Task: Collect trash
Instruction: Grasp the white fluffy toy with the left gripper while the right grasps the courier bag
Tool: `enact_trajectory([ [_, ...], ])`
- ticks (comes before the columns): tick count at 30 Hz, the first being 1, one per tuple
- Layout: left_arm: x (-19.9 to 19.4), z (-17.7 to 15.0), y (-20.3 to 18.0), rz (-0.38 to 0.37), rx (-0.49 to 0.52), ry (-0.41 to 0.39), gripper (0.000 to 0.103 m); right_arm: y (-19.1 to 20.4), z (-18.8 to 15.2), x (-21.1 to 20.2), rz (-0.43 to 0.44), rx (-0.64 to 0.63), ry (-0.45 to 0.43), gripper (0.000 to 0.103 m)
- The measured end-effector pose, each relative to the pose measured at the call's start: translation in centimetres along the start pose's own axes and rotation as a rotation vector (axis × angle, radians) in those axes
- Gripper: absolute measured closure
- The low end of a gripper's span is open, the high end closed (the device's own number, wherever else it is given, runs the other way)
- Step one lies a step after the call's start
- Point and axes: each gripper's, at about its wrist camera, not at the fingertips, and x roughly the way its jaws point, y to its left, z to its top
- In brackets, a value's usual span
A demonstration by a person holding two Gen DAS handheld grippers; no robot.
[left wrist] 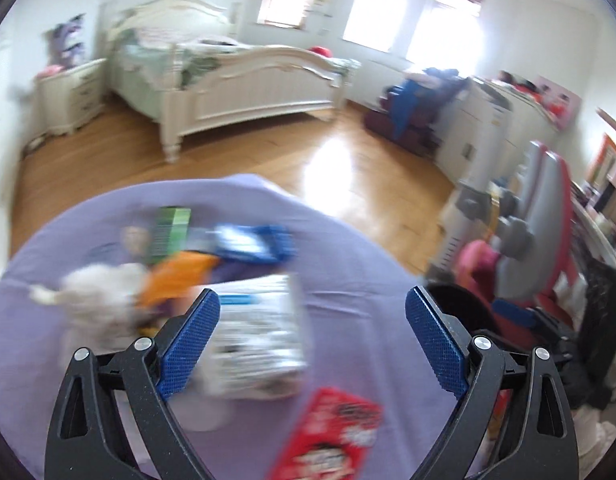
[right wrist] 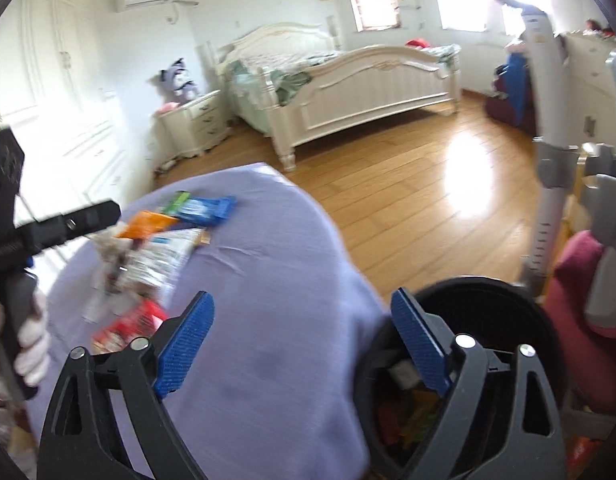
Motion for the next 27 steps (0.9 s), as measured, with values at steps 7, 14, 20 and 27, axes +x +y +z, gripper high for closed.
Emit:
enact_trajectory([
  [7,-1.3,0.2,12.4,0.154,-0.197,0.02,0.01,6.3,3.4,6.9,0.195,0.021,0.174,0.008],
  [14,1.4,0.4,18.7,0.162,-0.244,0.103,0.01,11.5,4.0,13.6,0.187,-0.005,0.359,0.008],
  [20,3.6,0.6,19.3,0.111,-0.228,0.124,0.022,14.8,3.3,15.7,0.1,-0.142,0.402,0.011],
  [27,3.8,0.2,16.8,0.064,-0.196,0.126,0.055,15.7,2.4,14.4,0.07,-0.207,0.361,0.052],
])
